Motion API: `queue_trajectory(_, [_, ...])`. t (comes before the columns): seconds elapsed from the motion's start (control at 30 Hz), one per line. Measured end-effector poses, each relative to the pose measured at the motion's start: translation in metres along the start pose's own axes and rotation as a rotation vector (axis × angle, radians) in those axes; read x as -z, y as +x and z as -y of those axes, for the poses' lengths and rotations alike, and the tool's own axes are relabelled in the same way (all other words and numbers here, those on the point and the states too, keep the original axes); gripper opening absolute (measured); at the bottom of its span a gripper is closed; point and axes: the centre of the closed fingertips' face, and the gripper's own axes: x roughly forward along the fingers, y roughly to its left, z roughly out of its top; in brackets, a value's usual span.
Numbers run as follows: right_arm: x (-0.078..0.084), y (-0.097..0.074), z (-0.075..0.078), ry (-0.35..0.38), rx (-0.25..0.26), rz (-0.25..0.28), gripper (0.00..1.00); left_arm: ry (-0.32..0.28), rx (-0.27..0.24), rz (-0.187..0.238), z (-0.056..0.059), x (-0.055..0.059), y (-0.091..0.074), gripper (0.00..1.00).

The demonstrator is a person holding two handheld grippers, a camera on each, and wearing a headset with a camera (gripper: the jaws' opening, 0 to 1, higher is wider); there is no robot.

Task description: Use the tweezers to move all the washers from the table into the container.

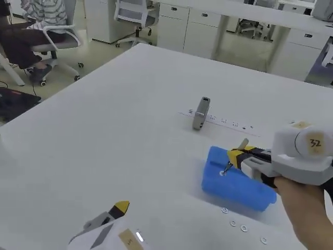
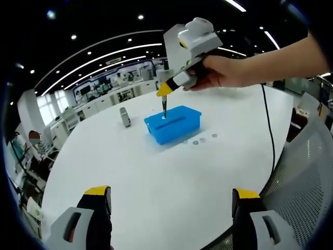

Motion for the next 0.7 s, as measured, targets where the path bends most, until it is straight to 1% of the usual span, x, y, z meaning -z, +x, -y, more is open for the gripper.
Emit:
queue_trajectory(0.1, [0.003,0.009,0.004,0.002,0.004,-0.008,0.00,0.007,-0.004,0.001,-0.001,0.000,0.000,0.99])
queue_trajectory(0.17, [0.006,0.015,0.007,0.005,0.010,-0.012,0.00,0.005,-0.003,-0.013,0.000,0.002,0.001,0.99])
queue_trajectory(0.2, [0.008,0.018,0.009,0.012,0.012,-0.017,0.00,0.008,-0.002,-0.021,0.000,0.004,0.001,0.99])
queue_trajectory(0.3, [0.014,0.028,0.013,0.042,0.011,-0.026,0.00,0.013,0.002,-0.021,0.001,0.003,0.001,0.99])
queue_trajectory(0.4, [0.021,0.037,0.016,0.076,0.007,-0.031,0.01,0.014,0.006,-0.030,0.002,0.005,0.002,0.99])
queue_trajectory(0.57, [0.032,0.051,0.020,0.085,0.008,-0.056,0.01,0.011,0.007,-0.036,0.001,0.006,0.003,0.99])
queue_trajectory(0.7, [0.039,0.058,0.023,0.092,0.012,-0.062,0.01,0.013,0.009,-0.044,0.002,0.008,0.003,0.99])
